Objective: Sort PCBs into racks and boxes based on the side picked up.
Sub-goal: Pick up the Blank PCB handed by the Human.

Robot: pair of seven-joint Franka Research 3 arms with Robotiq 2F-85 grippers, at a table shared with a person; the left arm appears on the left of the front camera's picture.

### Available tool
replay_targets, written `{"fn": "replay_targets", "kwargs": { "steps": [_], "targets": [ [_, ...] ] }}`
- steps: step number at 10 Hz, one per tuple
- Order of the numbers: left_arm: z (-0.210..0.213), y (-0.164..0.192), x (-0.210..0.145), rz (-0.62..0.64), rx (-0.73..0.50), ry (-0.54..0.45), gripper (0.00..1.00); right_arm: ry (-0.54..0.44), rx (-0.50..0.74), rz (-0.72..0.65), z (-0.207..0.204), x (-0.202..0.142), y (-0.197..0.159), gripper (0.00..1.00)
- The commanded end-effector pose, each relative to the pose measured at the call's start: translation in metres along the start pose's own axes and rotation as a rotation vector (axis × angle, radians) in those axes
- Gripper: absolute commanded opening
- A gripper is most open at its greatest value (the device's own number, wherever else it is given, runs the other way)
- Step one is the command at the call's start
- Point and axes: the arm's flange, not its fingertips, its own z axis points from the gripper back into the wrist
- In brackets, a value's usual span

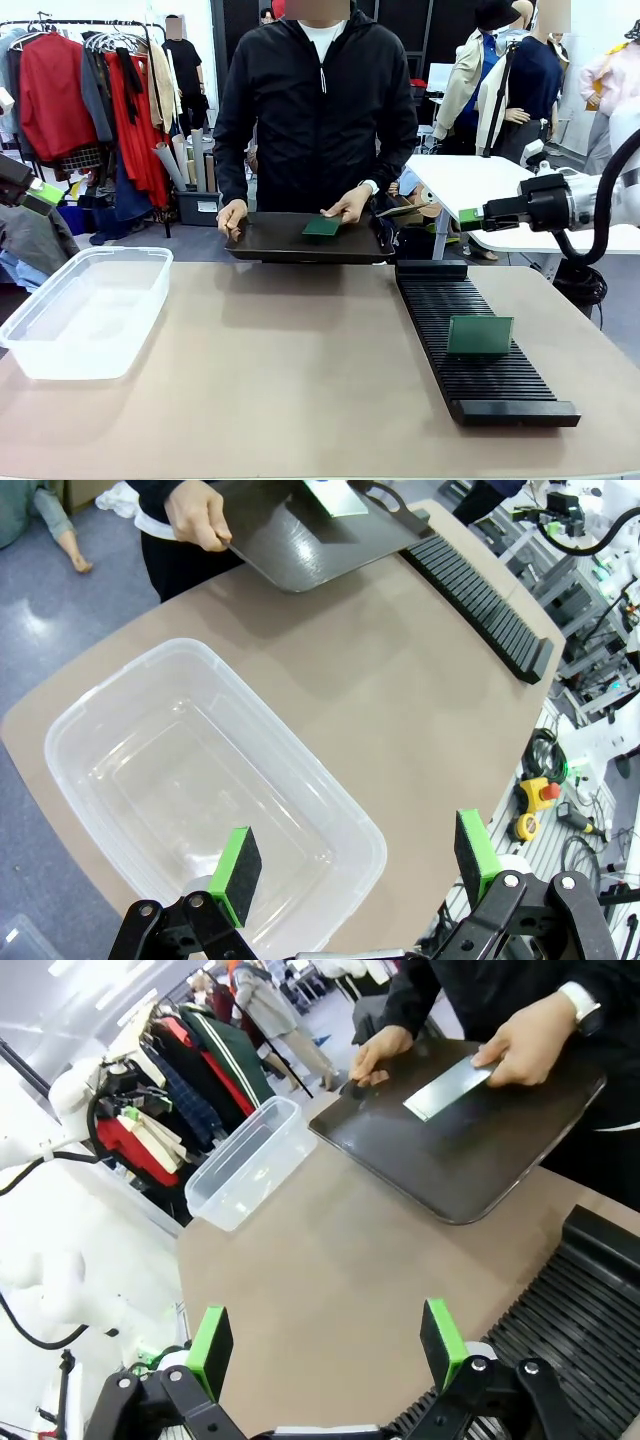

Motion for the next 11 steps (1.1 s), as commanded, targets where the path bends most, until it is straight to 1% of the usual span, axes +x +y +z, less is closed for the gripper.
{"fn": "replay_targets", "kwargs": {
  "steps": [1, 2, 3, 4, 11],
  "targets": [
    [-0.0002, -0.0020, -0.0005, 0.003, -0.007, -0.004, 1.00, 0.059, -0.027, -0.039, -0.0032, 0.0051, 0.0140, 1.00],
    [-0.0002, -0.0020, -0.0005, 0.003, -0.007, -0.004, 1.00, 0.084, -0.036, -0.045, -0.0049, 0.0080, 0.0147, 1.00],
    [-0.0002, -0.0020, -0.0005, 0.003, -0.007, -0.004, 1.00, 0.106, 0.010, -0.068, -0.0053, 0.0096, 0.0151, 1.00],
    [-0.0002, -0.0020, -0.0005, 0.003, -0.007, -0.004, 1.00, 0.048, -0.010, -0.011, -0.0008, 0.0033, 0.0085, 1.00],
    [-0.0002, -0.0020, -0.0005, 0.003, -0.007, -0.004, 1.00, 0.048, -0.010, -0.011, -0.0008, 0.0033, 0.0085, 1.00]
  ]
}}
